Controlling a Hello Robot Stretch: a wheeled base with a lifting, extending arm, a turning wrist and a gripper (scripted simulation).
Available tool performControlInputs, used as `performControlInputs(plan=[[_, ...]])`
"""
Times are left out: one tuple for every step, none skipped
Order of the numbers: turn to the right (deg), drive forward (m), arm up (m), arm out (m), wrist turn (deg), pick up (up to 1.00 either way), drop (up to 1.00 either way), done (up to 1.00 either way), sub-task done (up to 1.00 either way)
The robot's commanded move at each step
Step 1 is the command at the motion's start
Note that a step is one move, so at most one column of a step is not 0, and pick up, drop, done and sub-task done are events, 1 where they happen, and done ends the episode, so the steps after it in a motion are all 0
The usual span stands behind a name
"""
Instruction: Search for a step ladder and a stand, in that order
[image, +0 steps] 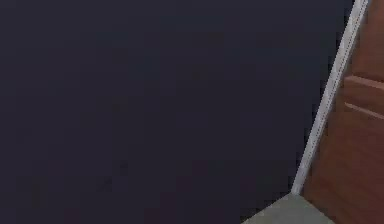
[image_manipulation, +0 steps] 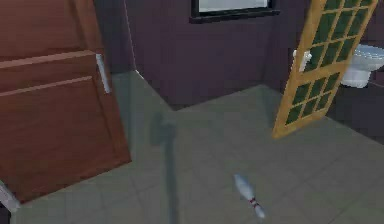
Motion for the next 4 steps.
performControlInputs(plan=[[45.0, 0.0, 0.0, 0.0, 0.0, 0.0, 0.0, 0.0, 0.0], [36.0, 0.0, 0.0, 0.0, 0.0, 0.0, 0.0, 0.0, 0.0], [0.0, 0.9, 0.0, 0.0, 0.0, 0.0, 0.0, 0.0, 0.0], [18.0, 0.0, 0.0, 0.0, 0.0, 0.0, 0.0, 0.0, 0.0]])
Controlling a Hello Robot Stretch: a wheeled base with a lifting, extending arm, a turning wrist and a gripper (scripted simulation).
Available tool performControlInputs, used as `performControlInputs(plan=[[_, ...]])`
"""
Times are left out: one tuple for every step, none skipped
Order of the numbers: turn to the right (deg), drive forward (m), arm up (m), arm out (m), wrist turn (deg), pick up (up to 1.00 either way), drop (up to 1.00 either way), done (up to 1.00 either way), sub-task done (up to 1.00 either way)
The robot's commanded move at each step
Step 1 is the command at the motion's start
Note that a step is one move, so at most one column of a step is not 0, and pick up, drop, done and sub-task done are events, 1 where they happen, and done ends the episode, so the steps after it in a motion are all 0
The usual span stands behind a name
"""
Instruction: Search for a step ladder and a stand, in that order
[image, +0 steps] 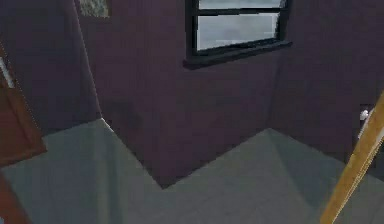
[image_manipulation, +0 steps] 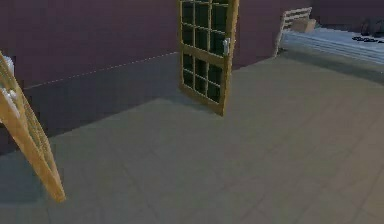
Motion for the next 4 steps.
performControlInputs(plan=[[0.0, 0.65, 0.0, 0.0, 0.0, 0.0, 0.0, 0.0, 0.0], [-45.0, 0.0, 0.0, 0.0, 0.0, 0.0, 0.0, 0.0, 0.0], [-24.0, 0.0, 0.0, 0.0, 0.0, 0.0, 0.0, 0.0, 0.0], [-3.0, 0.0, 0.0, 0.0, 0.0, 0.0, 0.0, 0.0, 0.0]])
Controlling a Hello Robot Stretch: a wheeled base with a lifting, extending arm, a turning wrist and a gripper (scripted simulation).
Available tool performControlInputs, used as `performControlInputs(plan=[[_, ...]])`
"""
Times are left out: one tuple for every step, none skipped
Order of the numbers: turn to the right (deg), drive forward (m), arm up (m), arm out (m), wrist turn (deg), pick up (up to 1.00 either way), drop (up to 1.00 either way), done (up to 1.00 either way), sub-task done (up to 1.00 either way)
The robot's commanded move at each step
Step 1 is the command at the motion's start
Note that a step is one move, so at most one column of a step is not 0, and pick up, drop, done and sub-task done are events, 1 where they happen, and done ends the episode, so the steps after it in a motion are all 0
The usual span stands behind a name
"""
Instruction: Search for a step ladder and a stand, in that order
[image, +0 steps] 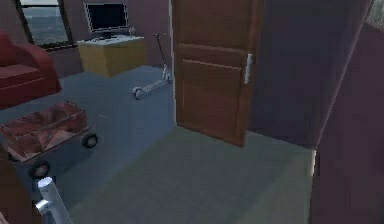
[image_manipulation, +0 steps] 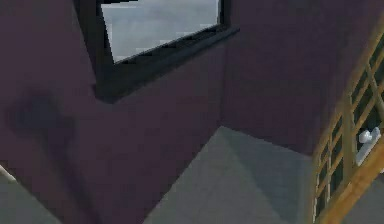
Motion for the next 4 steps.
performControlInputs(plan=[[0.0, 0.5, 0.0, 0.0, 0.0, 0.0, 0.0, 0.0, 0.0], [36.0, 0.0, 0.0, 0.0, 0.0, 0.0, 0.0, 0.0, 0.0], [0.0, 0.05, 0.0, 0.0, 0.0, 0.0, 0.0, 0.0, 0.0], [-45.0, 0.0, 0.0, 0.0, 0.0, 0.0, 0.0, 0.0, 0.0]])
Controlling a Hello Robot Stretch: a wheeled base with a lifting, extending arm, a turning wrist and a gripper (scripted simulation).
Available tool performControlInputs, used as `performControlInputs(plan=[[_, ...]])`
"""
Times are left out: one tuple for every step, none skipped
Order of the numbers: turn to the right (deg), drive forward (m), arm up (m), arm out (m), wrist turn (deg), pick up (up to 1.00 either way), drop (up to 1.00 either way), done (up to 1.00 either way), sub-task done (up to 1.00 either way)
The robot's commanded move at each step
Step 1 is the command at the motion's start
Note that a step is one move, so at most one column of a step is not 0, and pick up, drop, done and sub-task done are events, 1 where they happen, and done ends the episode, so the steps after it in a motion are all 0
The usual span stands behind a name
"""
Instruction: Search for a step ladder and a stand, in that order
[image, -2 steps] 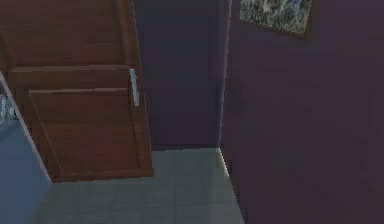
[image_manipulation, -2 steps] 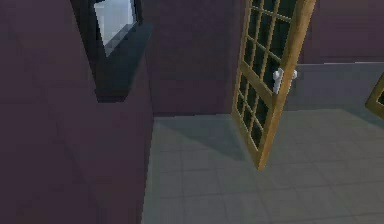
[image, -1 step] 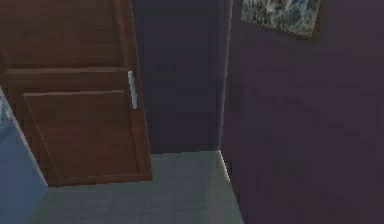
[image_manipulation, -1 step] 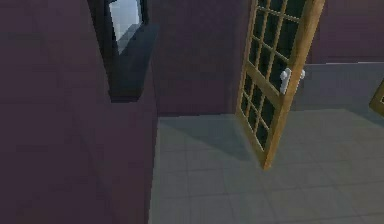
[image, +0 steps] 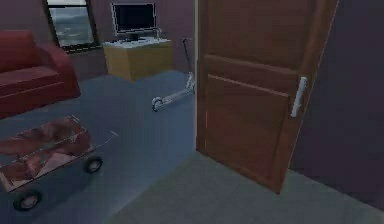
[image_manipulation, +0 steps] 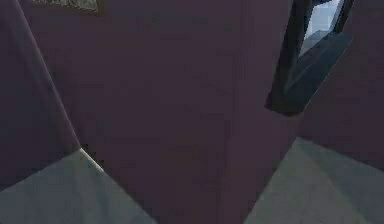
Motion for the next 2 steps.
performControlInputs(plan=[[-45.0, 0.0, 0.0, 0.0, 0.0, 0.0, 0.0, 0.0, 0.0], [-3.0, 0.0, 0.0, 0.0, 0.0, 0.0, 0.0, 0.0, 0.0]])
